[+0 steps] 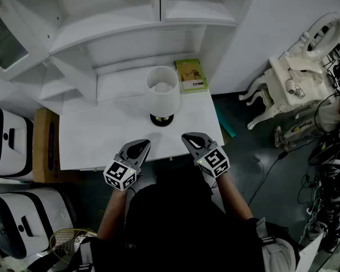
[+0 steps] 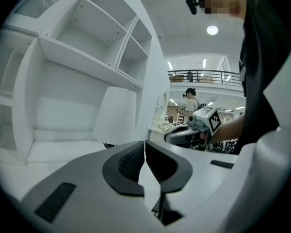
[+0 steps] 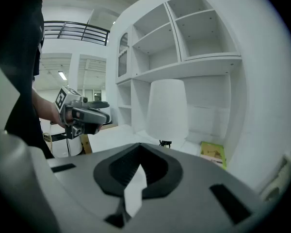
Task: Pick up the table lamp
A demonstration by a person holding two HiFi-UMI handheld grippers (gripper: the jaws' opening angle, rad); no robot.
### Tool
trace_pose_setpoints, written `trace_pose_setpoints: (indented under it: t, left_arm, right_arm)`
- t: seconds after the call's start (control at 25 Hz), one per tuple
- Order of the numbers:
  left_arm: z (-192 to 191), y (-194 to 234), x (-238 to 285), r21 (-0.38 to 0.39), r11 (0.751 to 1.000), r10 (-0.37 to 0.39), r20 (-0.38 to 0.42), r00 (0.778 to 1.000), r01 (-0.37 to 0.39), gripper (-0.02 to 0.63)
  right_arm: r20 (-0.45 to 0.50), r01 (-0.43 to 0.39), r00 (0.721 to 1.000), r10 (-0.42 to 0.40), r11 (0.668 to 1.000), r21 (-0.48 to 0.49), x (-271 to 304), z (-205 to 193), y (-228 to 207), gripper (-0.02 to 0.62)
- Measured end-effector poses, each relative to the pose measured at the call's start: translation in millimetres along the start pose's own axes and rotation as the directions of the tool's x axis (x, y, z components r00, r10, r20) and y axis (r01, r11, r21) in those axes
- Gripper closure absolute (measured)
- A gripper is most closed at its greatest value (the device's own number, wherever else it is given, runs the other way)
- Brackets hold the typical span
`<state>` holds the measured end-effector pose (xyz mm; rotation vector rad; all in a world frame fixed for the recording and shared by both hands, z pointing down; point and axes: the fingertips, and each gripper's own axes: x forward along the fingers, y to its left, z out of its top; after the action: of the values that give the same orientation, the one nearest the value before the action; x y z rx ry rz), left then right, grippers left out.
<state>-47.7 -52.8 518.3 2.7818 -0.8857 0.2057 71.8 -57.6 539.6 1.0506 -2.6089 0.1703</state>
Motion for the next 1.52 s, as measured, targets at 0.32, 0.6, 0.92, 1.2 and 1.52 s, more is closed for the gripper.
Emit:
trace_pose_setpoints:
  t: [0.32,0.6,0.92,1.2,1.52]
  left_arm:
    - [-7,6,-10,-0.003,1.0,-0.025,-0.009,1.0,0.025,0.589]
    - [-6,5,-11,0.022,0.996,-0.08,-0.027,0.996,0.081,0.589]
    - [-5,8,-17,0.027,0.996,-0.082,-0.034,0.996,0.082,0.589]
    - [-5,22,-19,0.012,0.999,-0.036,-0.027,0.999,0.036,0.589]
    - [-8,37,-17,-0.009,1.0,-0.003,-0.032,0.999,0.003,0.589]
  right_arm:
    - [-0.038,0.027,0.999,-0.027,1.0,-0.012,9,-6,8,0.588]
    - [-0.046,0.056,0.997,-0.058,0.997,-0.043,20,-11,16,0.586]
    - [-0.038,0.055,0.998,-0.056,0.998,-0.024,31,-15,15,0.586]
    - [-0.041,0.009,0.999,-0.009,1.0,0.005,47,-24,10,0.584]
    - [-0.02,0.004,1.0,-0.004,1.0,0.029,75,-31,-5,0.479]
